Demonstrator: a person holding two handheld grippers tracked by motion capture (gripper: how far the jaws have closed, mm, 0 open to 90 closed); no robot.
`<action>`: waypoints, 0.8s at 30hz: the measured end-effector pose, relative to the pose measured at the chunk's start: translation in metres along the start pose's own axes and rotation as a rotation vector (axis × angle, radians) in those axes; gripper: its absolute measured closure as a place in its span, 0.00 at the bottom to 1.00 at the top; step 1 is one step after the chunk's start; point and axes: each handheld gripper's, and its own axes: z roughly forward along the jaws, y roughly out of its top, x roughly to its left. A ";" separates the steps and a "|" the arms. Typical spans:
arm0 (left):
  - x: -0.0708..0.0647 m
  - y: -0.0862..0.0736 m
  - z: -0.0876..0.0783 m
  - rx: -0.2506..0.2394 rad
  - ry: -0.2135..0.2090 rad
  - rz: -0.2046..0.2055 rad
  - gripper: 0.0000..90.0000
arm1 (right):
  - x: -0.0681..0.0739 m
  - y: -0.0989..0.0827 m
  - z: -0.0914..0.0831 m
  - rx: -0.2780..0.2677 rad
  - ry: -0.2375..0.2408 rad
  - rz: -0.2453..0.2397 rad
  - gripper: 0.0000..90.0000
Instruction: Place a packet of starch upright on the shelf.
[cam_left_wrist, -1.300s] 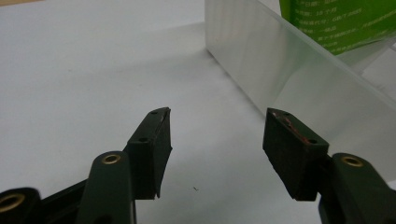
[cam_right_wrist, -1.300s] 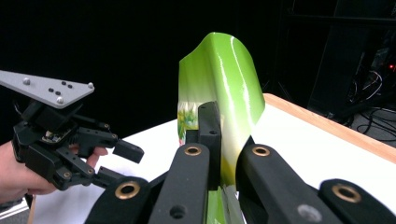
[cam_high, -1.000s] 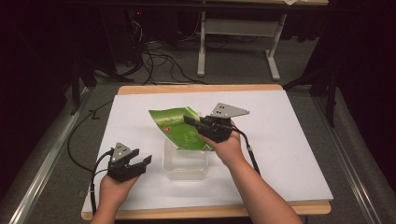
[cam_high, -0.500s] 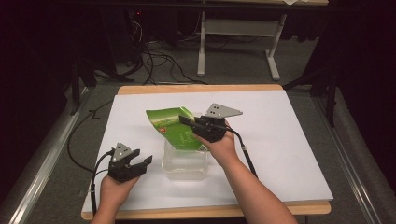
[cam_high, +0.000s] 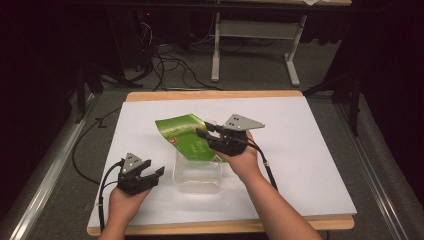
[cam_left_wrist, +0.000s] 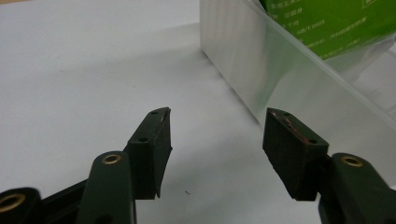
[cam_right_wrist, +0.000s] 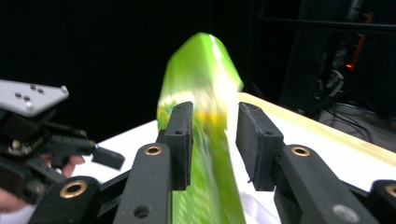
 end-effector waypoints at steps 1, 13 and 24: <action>0.000 0.000 0.001 0.000 -0.001 -0.004 0.48 | -0.001 -0.002 -0.005 0.002 -0.008 -0.001 0.74; -0.015 0.007 0.021 -0.017 -0.017 -0.071 0.91 | -0.013 -0.038 -0.065 0.081 -0.131 0.026 0.75; -0.035 0.006 0.033 0.012 -0.076 -0.047 1.00 | -0.025 -0.063 -0.074 0.133 -0.210 0.069 0.81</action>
